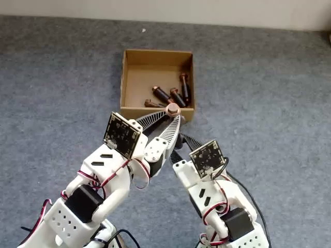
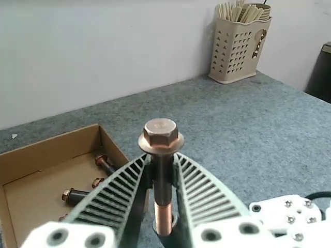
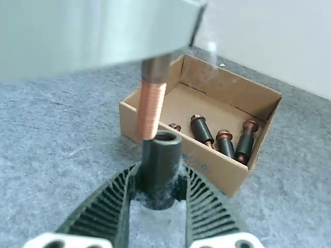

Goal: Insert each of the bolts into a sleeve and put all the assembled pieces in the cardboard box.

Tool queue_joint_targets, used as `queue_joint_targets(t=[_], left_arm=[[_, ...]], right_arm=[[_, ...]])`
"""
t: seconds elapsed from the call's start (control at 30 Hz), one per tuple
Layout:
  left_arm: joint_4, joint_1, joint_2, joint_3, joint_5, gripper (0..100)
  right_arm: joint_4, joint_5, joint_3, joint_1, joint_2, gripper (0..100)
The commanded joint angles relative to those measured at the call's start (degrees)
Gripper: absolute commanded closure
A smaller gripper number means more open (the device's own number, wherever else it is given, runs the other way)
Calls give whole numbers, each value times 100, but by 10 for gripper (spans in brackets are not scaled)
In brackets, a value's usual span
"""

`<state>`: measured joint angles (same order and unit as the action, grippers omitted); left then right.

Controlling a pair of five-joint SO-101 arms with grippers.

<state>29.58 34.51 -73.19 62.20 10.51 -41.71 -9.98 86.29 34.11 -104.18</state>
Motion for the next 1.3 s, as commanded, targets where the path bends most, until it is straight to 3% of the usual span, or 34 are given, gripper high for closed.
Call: queue_joint_targets(t=[0.0,0.43,0.6,0.8,0.97,1.27], left_arm=[[-114,66,-84,-75,88,990],[44,101,-84,-75,88,991],[105,101,-84,-48,88,982],[519,48,-84,-92,615,851],[914,48,-84,-101,642,760],[1829,40,-84,-585,607,727]], right_arm=[[13,-26,-523,338,-119,992],[13,-62,-549,338,-119,992],[-4,-220,-1042,-13,-119,992],[13,-237,-1464,-22,-119,992],[13,-229,-1534,-22,-119,992],[127,-229,-1490,-57,-119,992]])
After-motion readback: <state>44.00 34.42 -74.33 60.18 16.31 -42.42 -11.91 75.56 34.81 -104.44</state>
